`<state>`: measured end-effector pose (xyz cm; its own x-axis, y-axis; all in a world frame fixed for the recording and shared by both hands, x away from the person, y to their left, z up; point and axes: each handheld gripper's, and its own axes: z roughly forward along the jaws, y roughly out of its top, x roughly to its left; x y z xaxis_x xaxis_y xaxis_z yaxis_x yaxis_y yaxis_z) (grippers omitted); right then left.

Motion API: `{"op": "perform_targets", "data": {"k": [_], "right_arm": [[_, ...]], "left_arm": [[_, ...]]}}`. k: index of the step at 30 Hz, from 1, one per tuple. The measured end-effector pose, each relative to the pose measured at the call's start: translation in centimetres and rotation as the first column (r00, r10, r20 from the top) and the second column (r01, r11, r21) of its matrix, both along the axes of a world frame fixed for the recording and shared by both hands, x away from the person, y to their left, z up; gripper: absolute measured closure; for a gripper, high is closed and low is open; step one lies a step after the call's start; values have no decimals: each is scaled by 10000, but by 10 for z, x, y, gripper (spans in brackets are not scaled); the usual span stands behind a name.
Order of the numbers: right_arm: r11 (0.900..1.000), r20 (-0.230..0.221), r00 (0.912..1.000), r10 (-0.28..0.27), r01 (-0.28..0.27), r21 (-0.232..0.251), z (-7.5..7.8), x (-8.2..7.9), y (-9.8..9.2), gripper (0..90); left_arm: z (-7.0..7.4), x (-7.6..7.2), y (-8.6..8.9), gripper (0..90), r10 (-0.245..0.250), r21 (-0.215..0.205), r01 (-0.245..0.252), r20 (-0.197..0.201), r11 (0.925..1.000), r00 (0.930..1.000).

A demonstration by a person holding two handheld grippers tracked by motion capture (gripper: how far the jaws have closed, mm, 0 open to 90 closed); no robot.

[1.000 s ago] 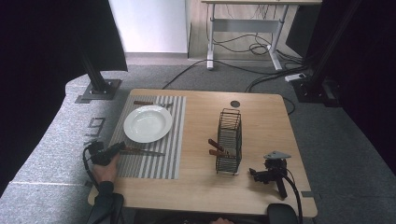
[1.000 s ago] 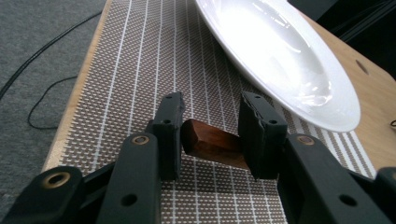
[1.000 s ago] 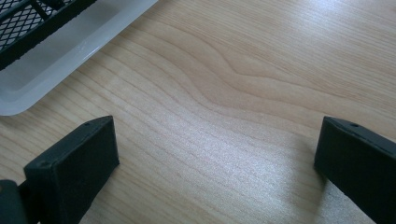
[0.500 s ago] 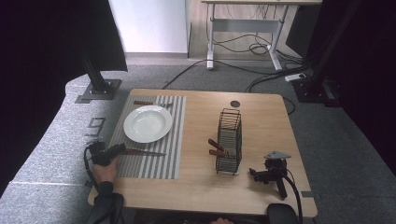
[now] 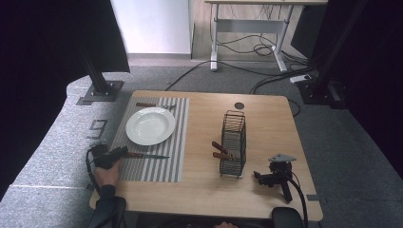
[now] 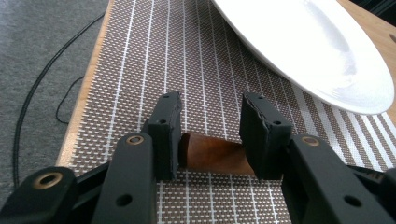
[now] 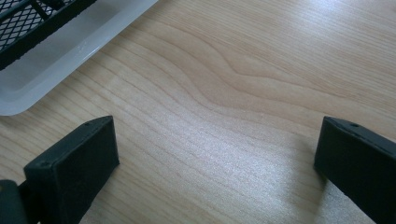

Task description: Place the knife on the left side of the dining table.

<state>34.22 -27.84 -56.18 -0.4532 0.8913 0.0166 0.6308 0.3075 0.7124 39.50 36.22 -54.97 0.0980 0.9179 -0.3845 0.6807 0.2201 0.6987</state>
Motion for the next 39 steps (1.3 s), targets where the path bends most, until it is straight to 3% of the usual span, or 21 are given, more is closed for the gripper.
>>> {"op": "perform_targets", "data": {"k": [4, 6, 10, 12, 18, 21, 23, 26, 31, 33, 34, 35, 37, 39], "right_arm": [[10000, -2, 10000, -2, 2, 2, 0, 0, 0, 0], [10000, 0, 10000, 0, 0, 3, 0, 0, 0, 0], [10000, 0, 10000, -2, 2, 3, 0, 0, 0, 0], [10000, -2, 10000, -2, 2, 4, 0, 0, 0, 0], [10000, 0, 10000, -3, 3, 4, 0, 0, 0, 0], [10000, 1, 10000, -3, 3, 5, 0, 0, 0, 0], [10000, 0, 10000, -2, 2, 4, 0, 0, 0, 0], [10000, -1, 10000, -2, 2, 4, 0, 0, 0, 0], [10000, -1, 10000, -2, 2, 2, 0, 0, 0, 0], [10000, -1, 10000, -4, 4, 3, 0, 0, 0, 0], [10000, -1, 10000, -4, 4, 4, 0, 0, 0, 0], [10000, -1, 10000, -4, 4, 3, 0, 0, 0, 0], [10000, -1, 10000, -4, 4, 5, 0, 0, 0, 0], [10000, 0, 10000, -3, 3, 3, 0, 0, 0, 0]], "left_arm": [[0, 0, 0, 567, -36, -25, 37, 25, 10000, 10000], [1, -1, 0, 502, 14, 91, -15, 107, 10000, 9999], [8, -6, 1, 367, -97, 571, 71, 470, 9983, 9988], [15, -10, -1, 301, -381, 933, 316, 691, 9951, 9969], [34, -21, -12, 135, -1413, 2039, 1213, 867, 9715, 9862], [36, -29, -17, 78, -1824, 2534, 1589, 723, 9542, 9806], [32, -33, -21, 15, -2030, 2848, 1789, 572, 9417, 9775], [23, -38, -24, 0, -2235, 3275, 2074, 117, 9218, 9746], [8, -39, -26, 0, -2319, 3619, 2323, -452, 9028, 9717], [5, -38, -29, 0, -2335, 3927, 2372, -581, 8885, 9706], [4, -37, -30, 0, -2336, 3932, 2395, -636, 8877, 9702], [2, -35, -32, 0, -2339, 4029, 2525, -956, 8797, 9675], [2, -35, -33, 0, -2345, 4100, 2517, -928, 8767, 9677], [2, -34, -32, 0, -2328, 4022, 2517, -961, 8803, 9678]]}}
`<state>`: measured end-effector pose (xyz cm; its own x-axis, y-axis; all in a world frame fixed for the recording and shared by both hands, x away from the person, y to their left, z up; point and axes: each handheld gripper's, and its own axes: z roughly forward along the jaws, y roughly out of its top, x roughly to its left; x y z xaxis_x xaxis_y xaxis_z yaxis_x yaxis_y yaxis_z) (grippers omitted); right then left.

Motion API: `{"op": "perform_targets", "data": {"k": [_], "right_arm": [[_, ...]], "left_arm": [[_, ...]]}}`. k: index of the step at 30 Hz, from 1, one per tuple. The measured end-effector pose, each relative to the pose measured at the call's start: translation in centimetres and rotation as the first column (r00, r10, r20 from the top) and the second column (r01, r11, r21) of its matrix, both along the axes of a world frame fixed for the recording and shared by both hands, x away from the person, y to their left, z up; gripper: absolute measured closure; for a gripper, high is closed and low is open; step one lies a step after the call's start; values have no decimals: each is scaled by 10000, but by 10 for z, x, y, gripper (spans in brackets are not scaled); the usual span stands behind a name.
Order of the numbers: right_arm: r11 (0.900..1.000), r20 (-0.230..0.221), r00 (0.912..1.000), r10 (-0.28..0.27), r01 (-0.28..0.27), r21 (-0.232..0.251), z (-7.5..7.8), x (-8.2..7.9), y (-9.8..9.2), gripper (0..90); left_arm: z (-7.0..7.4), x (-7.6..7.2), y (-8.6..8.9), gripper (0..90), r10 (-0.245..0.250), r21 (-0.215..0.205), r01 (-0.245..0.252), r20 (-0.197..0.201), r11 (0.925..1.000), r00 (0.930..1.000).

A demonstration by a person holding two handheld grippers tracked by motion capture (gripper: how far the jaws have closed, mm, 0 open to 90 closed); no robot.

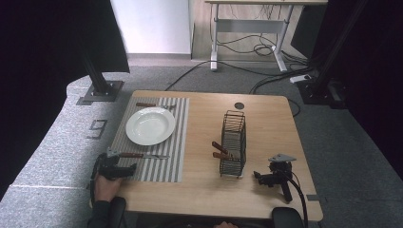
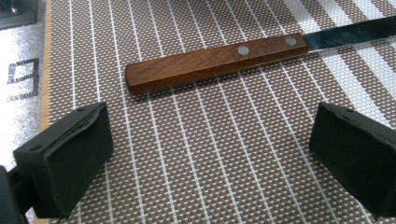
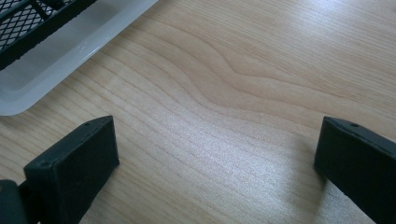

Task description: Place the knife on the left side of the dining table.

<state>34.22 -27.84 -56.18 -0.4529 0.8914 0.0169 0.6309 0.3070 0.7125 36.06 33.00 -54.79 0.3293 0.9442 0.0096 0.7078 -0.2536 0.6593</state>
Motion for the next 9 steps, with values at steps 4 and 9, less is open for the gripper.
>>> {"op": "perform_targets", "data": {"k": [4, 9], "right_arm": [[10000, 1, 10000, -1, 1, -1, 0, 0, 0, 0], [10000, 6, 10000, -1, 1, 2, 0, 0, 0, 0]], "left_arm": [[0, 0, 1, 0, 15, -60, -15, -43, 10000, 10000], [0, 0, 1, 0, 19, -70, -20, -45, 10000, 10000]]}}
